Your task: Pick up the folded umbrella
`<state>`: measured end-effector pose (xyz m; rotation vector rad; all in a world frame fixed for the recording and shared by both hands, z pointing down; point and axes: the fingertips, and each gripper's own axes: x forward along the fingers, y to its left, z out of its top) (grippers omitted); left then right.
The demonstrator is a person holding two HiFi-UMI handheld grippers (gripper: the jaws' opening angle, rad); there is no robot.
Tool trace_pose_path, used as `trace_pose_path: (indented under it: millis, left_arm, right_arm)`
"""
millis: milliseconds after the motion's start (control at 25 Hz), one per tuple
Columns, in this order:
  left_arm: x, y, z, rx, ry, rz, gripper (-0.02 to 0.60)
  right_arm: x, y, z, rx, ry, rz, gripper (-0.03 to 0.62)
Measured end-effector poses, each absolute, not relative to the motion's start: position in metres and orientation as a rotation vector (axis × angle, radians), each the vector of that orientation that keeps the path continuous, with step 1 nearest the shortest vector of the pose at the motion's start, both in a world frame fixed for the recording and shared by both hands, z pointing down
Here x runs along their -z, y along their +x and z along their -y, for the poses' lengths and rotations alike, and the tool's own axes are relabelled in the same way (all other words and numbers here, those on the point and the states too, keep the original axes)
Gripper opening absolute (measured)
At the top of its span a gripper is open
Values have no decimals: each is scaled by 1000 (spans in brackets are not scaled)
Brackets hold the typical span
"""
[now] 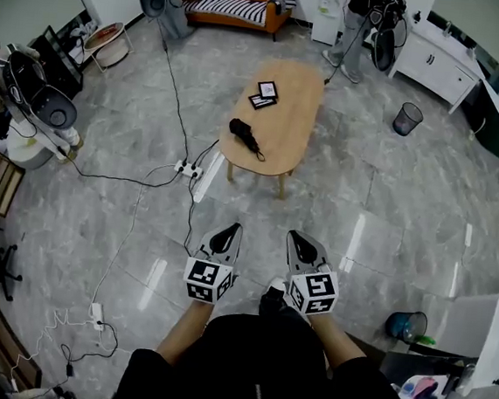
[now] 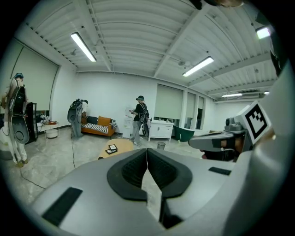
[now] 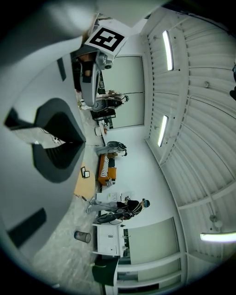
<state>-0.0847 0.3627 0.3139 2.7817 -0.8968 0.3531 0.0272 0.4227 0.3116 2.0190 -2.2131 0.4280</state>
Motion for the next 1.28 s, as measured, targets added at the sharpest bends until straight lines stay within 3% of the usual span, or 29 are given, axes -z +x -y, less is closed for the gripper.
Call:
trace_pose_path:
  millis: [680, 1280]
  left_arm:
    - [-331, -7, -310, -394, 2719, 993, 15]
    - [-345, 8, -292, -438, 2669, 1008, 15]
  right_arm:
    - [-331, 107, -379, -487, 1971, 2240, 11]
    - [-349, 116, -365, -571, 1935, 2252, 11]
